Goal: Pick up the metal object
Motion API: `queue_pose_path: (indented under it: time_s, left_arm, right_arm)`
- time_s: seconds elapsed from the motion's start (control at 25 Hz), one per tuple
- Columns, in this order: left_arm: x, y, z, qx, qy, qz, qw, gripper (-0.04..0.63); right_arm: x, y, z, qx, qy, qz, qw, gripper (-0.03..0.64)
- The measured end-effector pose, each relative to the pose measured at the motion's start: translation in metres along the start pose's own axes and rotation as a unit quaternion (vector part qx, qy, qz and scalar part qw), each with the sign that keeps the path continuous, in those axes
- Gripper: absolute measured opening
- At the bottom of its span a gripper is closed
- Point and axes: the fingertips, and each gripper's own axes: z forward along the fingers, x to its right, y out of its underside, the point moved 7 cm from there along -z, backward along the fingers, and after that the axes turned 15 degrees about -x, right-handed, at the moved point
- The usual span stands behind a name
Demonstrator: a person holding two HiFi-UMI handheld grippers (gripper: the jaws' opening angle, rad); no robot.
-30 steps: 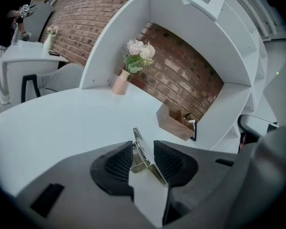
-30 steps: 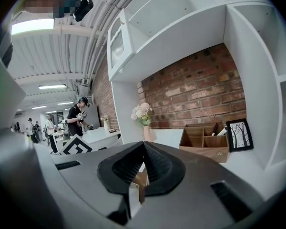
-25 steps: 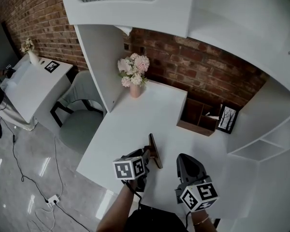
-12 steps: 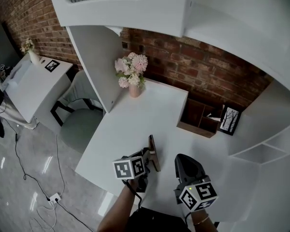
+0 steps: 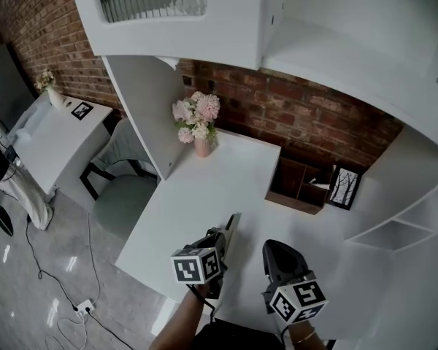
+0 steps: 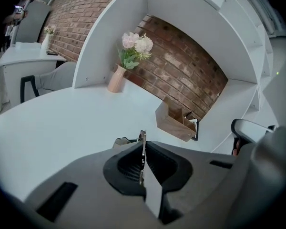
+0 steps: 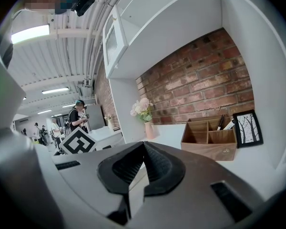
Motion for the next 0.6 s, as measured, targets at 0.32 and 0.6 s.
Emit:
queue_pose_path:
  time_s: [0.32,0.6]
  left_arm:
    - [0.024,-0.017,-0.043,0.057,-0.025,0.074,0.9953,0.015]
    - [0.044,-0.03,-0.09,0.115,-0.044,0.127,0.9842,0.011]
  right_arm:
    - [-0.006,-0.002,-0.004,0.01,-0.006,-0.003,1.0,0.005]
    - [-0.017,-0.006,-0.006,0.018,-0.014,-0.013,1.0,0.005]
